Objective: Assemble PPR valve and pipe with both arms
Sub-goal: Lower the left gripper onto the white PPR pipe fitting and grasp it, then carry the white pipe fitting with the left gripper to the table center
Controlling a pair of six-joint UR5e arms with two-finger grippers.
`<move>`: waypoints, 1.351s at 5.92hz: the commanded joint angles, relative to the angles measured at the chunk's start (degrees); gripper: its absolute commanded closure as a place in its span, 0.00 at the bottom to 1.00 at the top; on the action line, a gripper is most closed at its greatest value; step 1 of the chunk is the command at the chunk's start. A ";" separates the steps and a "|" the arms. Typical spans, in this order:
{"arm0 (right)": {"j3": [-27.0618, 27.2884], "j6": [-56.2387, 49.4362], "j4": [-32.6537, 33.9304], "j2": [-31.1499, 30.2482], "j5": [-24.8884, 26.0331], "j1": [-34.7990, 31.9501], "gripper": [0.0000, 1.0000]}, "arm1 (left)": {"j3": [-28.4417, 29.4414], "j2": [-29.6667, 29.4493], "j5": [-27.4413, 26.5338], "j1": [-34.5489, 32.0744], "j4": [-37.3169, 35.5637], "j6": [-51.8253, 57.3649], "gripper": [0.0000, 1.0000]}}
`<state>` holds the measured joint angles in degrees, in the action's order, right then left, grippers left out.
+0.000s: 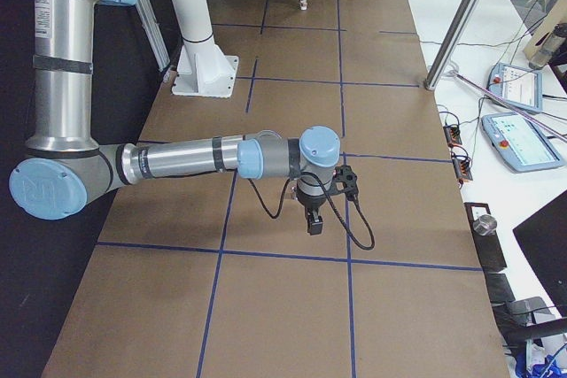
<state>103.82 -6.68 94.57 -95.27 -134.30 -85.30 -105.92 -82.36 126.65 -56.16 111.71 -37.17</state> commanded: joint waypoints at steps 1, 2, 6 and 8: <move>-0.02 0.00 0.00 0.00 0.00 0.13 0.00 | -2.17 -0.17 0.18 -0.09 -0.43 -0.70 1.00; 0.06 0.00 0.00 -0.09 -0.09 0.13 0.00 | -4.36 -1.22 0.00 0.00 -0.96 -9.41 1.00; 0.06 0.00 0.00 -0.26 -0.52 0.13 0.00 | -4.47 -22.51 -1.22 8.40 -16.54 -39.31 0.99; -0.11 0.00 0.00 -0.26 -0.53 0.40 0.00 | -1.43 -37.53 -8.68 18.77 -27.63 -52.14 0.99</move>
<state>103.80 -6.68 94.57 -95.53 -134.81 -85.03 -109.24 -112.36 120.42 -41.71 89.23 -83.14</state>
